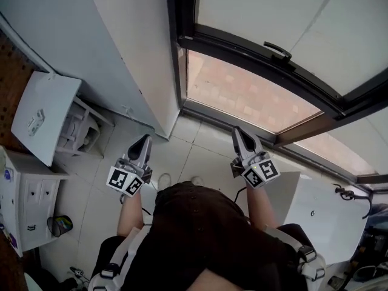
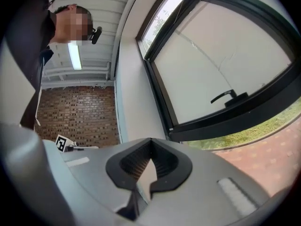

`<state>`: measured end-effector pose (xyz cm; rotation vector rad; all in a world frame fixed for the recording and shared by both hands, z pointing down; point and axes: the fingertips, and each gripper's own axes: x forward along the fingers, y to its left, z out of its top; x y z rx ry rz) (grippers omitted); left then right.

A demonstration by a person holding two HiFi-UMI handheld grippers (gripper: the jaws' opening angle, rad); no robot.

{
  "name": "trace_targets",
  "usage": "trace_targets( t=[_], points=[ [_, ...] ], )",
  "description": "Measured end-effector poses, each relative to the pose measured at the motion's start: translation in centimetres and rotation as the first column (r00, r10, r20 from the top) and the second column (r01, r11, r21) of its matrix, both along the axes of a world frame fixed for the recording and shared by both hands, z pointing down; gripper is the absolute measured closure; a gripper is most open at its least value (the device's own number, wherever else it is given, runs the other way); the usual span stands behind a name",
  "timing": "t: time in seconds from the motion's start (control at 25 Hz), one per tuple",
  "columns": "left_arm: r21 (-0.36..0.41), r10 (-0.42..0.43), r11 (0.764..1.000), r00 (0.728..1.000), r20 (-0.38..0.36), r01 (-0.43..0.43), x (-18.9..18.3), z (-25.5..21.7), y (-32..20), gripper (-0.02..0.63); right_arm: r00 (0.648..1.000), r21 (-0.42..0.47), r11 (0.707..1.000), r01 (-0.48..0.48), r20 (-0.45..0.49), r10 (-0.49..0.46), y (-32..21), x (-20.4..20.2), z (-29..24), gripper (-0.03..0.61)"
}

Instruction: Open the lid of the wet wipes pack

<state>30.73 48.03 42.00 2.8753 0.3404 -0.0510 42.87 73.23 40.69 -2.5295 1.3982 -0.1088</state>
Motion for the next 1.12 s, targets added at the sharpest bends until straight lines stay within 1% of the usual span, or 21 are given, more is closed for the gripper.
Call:
trace_targets(
  t=[0.12, 0.24, 0.36, 0.44, 0.6, 0.68, 0.8, 0.88, 1.0, 1.12],
  points=[
    [0.001, -0.124, 0.992, 0.992, 0.011, 0.124, -1.9, 0.0, -0.4, 0.612, 0.989, -0.038, 0.99, 0.138, -0.04, -0.14, -2.1, 0.0, 0.2, 0.572],
    [0.012, -0.25, 0.968, 0.968, 0.026, 0.25, -4.5, 0.1, -0.9, 0.612, 0.959, -0.027, 0.961, 0.275, -0.069, -0.276, -4.8, -0.2, -0.2, 0.572],
    [0.03, -0.336, 0.942, 0.941, 0.034, 0.335, -7.2, -0.4, -1.1, 0.612, 0.93, -0.024, 0.933, 0.36, -0.071, -0.361, -7.2, -0.2, -0.1, 0.572],
    [0.045, -0.404, 0.915, 0.914, 0.038, 0.402, -9.6, -0.7, -1.8, 0.612, 0.908, -0.021, 0.91, 0.413, -0.066, -0.414, -9.4, -0.8, -0.1, 0.572],
    [0.061, -0.525, 0.851, 0.85, 0.04, 0.522, -14.8, -1.1, -3.7, 0.612, 0.855, 0.002, 0.857, 0.515, -0.07, -0.514, -14.0, -3.9, -0.3, 0.572],
    [0.067, -0.573, 0.819, 0.818, 0.047, 0.57, -16.6, -1.0, -4.6, 0.612, 0.83, 0.011, 0.831, 0.556, -0.059, -0.555, -15.6, -5.3, -0.6, 0.572],
    [0.076, -0.63, 0.776, 0.776, 0.043, 0.626, -18.9, -1.2, -5.8, 0.612, 0.805, 0.039, 0.804, 0.593, -0.057, -0.591, -17.9, -7.0, -1.6, 0.572],
    [0.068, -0.649, 0.76, 0.76, 0.029, 0.646, -20.3, -1.5, -6.2, 0.612, 0.79, 0.045, 0.789, 0.613, -0.06, -0.61, -19.6, -8.3, -1.8, 0.572],
    [0.06, -0.672, 0.739, 0.74, 0.014, 0.671, -23.1, -1.9, -7.0, 0.612, 0.757, 0.028, 0.757, 0.653, -0.068, -0.65, -22.3, -11.0, -1.8, 0.572],
    [0.061, -0.703, 0.71, 0.711, 0.008, 0.701, -26.5, -2.3, -8.5, 0.612, 0.727, 0.017, 0.729, 0.684, -0.091, -0.68, -24.7, -14.2, -2.3, 0.572]
  ],
)
